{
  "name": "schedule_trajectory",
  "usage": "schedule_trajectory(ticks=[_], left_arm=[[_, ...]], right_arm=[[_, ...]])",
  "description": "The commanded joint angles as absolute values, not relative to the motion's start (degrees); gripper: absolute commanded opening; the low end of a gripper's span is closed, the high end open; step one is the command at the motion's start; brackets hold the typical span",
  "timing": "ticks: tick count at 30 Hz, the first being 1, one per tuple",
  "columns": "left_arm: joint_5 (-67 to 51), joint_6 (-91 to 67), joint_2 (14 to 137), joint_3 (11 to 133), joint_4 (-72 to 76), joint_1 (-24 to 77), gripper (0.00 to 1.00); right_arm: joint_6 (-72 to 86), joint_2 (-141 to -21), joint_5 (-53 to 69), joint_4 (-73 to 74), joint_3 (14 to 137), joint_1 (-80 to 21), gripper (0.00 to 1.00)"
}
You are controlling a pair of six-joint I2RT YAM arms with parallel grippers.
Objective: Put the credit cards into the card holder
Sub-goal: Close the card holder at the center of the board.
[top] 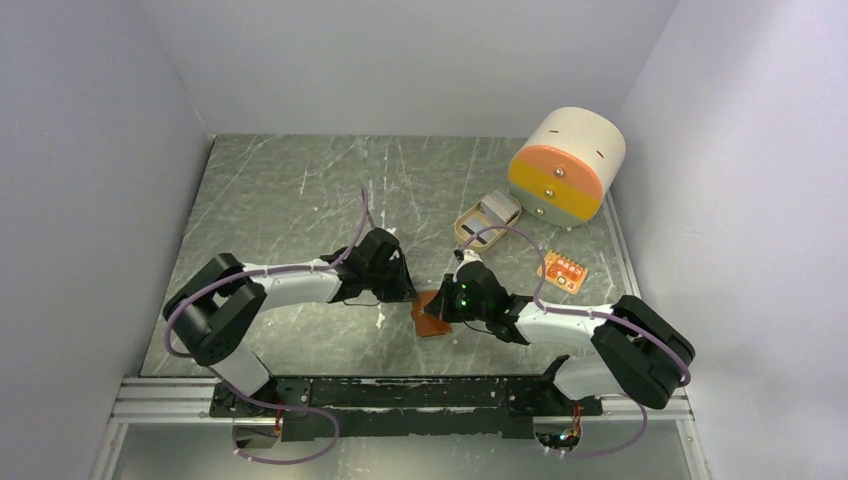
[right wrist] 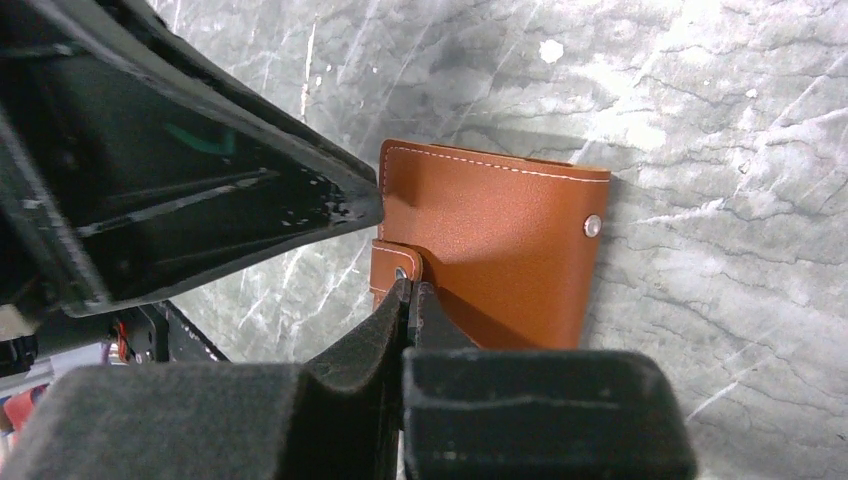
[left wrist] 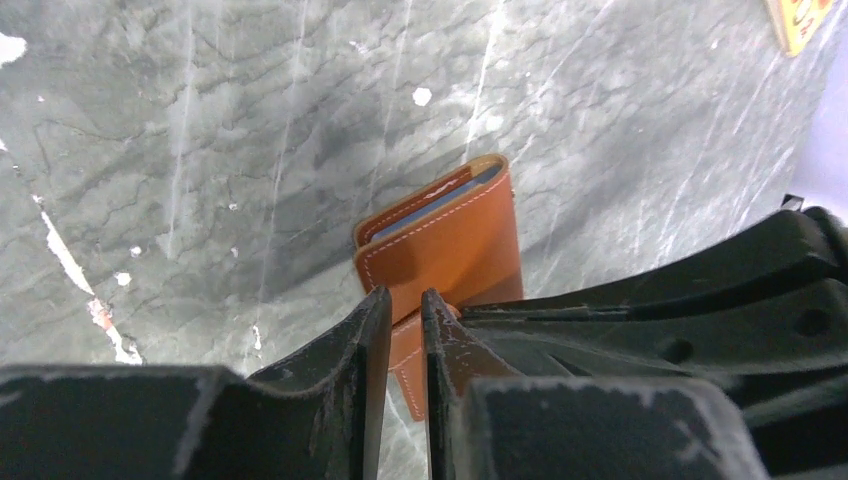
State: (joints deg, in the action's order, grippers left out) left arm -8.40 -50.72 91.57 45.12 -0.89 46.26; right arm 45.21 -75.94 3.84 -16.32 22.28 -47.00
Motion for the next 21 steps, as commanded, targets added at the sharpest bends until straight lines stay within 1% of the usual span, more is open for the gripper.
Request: schedule_trajectory(ticks=[1, 7, 21], left_arm=[[-11.3, -49.1, 94.0, 46.0, 1.6, 45.9, 0.24], [-9.5, -48.2, 95.7, 46.5, -0.8, 45.9, 0.23], [-10.4, -48.7, 95.7, 45.2, 0.9, 45.9, 0.23]], right_arm=[[44.4, -74.9, 2.4, -15.0, 23.2, -47.3, 0.00], [45.2, -74.4, 1.5, -13.6, 23.3, -47.4, 0.00], [46.2, -75.5, 2.1, -12.2, 23.1, -47.7, 0.00]])
